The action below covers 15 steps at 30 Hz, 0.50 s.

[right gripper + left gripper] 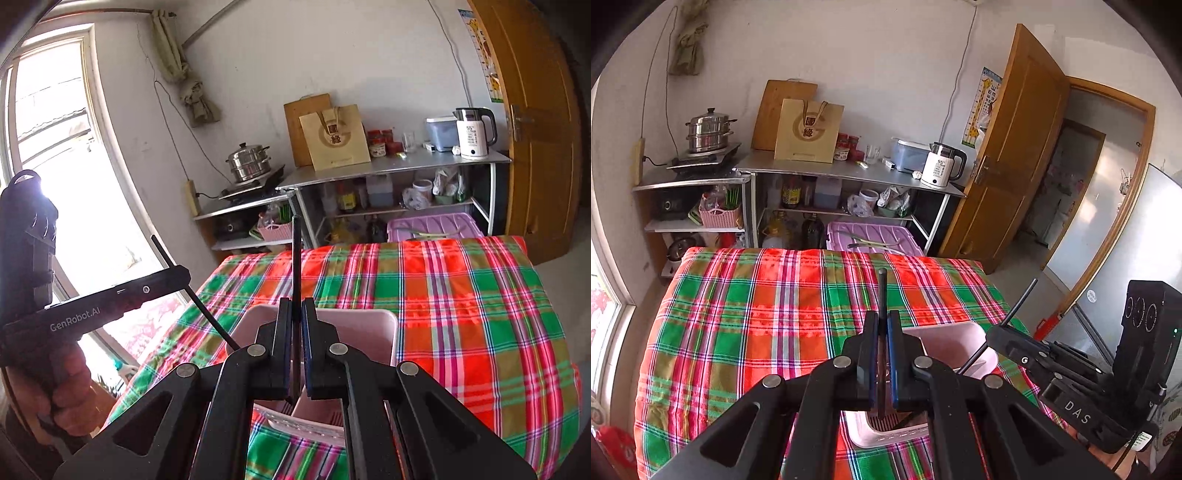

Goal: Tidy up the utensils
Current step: 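Lift both black chopsticks upright and carry them over the pink basket, then lower the chopsticks into the basket and open both grippers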

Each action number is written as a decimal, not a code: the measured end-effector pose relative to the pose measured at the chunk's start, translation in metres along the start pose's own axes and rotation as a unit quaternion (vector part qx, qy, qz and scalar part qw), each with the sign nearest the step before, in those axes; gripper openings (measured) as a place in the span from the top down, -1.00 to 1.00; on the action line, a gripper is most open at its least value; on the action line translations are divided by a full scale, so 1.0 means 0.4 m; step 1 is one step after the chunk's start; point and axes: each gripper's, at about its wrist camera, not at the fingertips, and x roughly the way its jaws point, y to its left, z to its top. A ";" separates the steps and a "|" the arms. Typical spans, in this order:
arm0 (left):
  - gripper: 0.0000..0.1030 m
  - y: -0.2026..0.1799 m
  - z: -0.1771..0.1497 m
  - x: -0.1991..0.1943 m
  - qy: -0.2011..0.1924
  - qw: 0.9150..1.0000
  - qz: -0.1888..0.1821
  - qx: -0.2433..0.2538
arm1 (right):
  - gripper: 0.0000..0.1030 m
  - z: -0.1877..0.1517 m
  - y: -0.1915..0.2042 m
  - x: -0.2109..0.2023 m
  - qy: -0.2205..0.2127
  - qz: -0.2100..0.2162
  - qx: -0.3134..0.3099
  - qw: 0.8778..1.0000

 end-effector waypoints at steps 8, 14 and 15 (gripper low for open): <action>0.68 0.016 -0.022 -0.019 -0.010 1.000 0.004 -0.007 | 0.74 -0.029 -0.005 -0.009 0.021 0.001 -0.003 1.000; 0.43 0.001 -0.050 -0.086 -0.035 0.999 0.017 0.007 | 0.72 -0.039 0.001 -0.086 0.004 0.006 -0.008 1.000; 0.42 -0.002 -0.056 -0.100 -0.040 0.999 0.018 0.008 | 0.71 -0.043 0.001 -0.104 0.001 0.005 -0.008 1.000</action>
